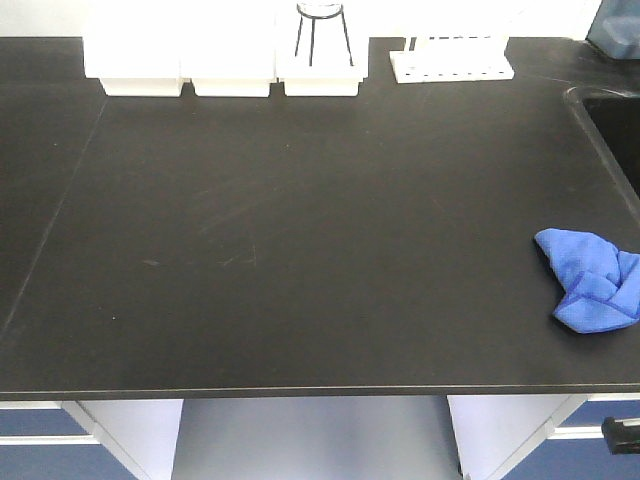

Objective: Wipe right workspace with blue cloth
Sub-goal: 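Move the right gripper toward the blue cloth near the sink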

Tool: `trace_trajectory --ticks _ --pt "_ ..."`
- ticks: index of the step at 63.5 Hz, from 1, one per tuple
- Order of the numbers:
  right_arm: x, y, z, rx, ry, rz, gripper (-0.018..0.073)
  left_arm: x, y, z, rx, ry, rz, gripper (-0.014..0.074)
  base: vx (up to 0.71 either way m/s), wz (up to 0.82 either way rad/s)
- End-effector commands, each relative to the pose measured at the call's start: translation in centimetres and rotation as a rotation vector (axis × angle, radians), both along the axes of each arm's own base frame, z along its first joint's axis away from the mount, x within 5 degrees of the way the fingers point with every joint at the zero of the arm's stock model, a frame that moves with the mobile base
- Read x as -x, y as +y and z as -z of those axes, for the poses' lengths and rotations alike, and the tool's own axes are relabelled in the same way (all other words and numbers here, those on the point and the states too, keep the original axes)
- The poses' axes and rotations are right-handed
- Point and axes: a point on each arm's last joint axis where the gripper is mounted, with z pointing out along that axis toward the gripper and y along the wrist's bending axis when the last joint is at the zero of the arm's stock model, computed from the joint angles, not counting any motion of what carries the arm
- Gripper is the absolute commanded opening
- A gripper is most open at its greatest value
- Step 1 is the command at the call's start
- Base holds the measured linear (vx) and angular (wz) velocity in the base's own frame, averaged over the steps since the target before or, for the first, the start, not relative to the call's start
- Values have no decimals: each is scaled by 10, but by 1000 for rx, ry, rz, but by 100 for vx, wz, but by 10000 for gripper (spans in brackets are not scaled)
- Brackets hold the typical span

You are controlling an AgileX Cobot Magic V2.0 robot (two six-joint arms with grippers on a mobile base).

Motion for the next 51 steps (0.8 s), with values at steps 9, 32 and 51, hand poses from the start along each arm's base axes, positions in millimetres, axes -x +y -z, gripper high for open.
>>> trace_trajectory --ticks 9,32,51 --pt "0 1 -7 84 -134 -12 -8 -1 -1 2 8 -68 6 -6 0 0" --pt "5 2 -36 -102 -457 -37 -8 -1 -1 2 8 -68 6 -6 0 0" --pt "21 4 -65 -168 -819 -93 -8 -1 -1 2 8 -68 6 -6 0 0"
